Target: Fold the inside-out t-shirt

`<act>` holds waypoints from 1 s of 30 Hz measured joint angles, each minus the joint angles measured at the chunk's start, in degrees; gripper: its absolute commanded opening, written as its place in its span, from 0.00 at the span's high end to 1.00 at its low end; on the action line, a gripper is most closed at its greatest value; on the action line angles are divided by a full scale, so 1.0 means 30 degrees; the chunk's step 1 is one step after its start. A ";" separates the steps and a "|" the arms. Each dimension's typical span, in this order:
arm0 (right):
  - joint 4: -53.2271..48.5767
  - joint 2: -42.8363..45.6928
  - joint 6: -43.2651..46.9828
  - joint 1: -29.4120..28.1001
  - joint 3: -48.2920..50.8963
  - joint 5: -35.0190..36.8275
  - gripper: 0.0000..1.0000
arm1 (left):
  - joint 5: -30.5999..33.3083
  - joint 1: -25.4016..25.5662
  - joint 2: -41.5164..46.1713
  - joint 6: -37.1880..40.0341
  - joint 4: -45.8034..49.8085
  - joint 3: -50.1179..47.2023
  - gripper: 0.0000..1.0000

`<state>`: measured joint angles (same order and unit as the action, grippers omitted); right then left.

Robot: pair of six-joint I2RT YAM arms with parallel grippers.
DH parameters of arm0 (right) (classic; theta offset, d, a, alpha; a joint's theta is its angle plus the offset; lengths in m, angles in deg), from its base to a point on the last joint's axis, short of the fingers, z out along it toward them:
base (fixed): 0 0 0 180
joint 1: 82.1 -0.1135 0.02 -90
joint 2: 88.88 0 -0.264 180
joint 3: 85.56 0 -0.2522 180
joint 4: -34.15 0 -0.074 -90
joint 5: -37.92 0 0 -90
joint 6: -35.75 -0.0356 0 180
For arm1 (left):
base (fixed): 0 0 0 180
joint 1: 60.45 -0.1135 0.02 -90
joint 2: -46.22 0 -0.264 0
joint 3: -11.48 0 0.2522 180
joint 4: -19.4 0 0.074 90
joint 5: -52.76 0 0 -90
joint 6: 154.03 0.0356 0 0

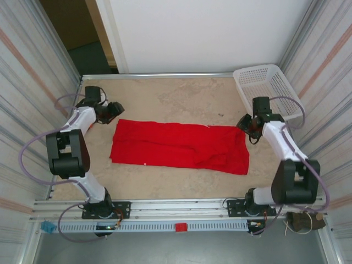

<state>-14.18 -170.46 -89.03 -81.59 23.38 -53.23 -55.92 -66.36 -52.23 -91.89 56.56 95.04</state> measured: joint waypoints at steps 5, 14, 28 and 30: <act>0.0860 -0.3089 0.0321 0.0087 -0.0087 -0.0597 0.53 | 0.0051 -0.0678 -0.0736 0.1049 0.0954 0.0466 0.47; 0.2113 -0.4721 0.0401 0.0073 -0.0911 -0.1239 0.55 | 0.0080 -0.0576 -0.2616 0.2259 0.1639 0.0976 0.48; 0.2667 -0.4903 0.0401 -0.0517 -0.0962 -0.1137 0.53 | -0.0153 0.0634 -0.4685 0.1982 0.0787 0.1545 0.54; 0.2543 -0.4495 0.0408 -0.0750 -0.0670 -0.0903 0.49 | -0.0146 0.0634 -0.4685 0.1916 0.0648 0.1486 0.54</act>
<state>-6.55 -183.94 -87.81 -83.84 21.37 -55.94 -56.36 -64.46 -66.29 -86.14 58.50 99.50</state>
